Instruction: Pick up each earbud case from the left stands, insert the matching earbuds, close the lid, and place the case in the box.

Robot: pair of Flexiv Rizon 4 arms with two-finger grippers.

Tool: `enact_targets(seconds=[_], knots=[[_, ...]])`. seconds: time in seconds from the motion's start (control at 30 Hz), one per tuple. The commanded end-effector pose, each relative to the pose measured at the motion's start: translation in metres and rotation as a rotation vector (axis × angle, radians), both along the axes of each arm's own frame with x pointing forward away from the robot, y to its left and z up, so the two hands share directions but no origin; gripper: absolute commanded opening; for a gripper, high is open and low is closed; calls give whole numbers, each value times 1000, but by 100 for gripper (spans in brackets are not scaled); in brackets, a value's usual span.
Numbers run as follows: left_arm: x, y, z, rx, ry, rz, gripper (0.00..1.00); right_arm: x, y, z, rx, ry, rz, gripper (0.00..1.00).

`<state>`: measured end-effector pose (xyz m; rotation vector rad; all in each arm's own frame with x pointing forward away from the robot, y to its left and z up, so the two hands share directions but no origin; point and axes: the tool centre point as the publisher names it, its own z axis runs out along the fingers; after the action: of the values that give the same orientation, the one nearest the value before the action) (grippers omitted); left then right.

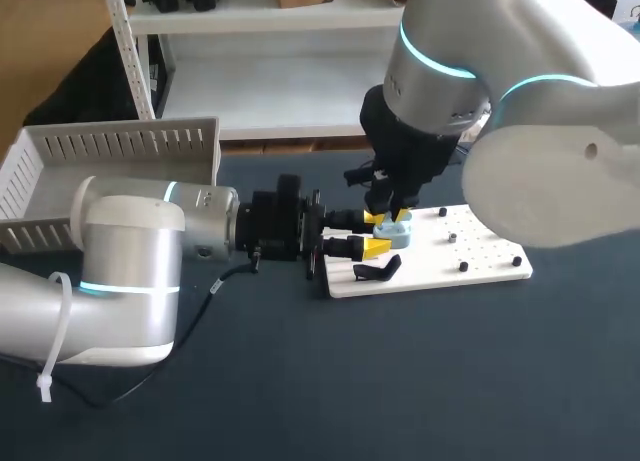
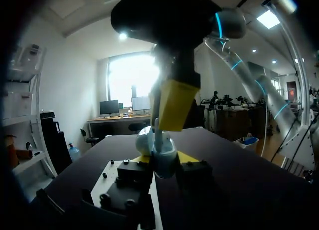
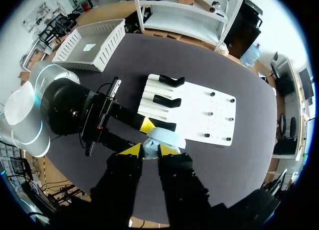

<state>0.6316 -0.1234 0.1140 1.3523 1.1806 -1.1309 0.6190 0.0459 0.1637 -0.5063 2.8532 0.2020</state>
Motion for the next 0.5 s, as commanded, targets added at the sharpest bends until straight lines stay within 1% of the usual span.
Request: enact_targets(seconds=[0.03,0.5], knots=[[0,0,-1,-5,-2,-2,0,0,0,-1,0,-2,-1,0],[0,0,-1,-5,-2,-2,0,-1,0,-2,4,-1,-2,0]])
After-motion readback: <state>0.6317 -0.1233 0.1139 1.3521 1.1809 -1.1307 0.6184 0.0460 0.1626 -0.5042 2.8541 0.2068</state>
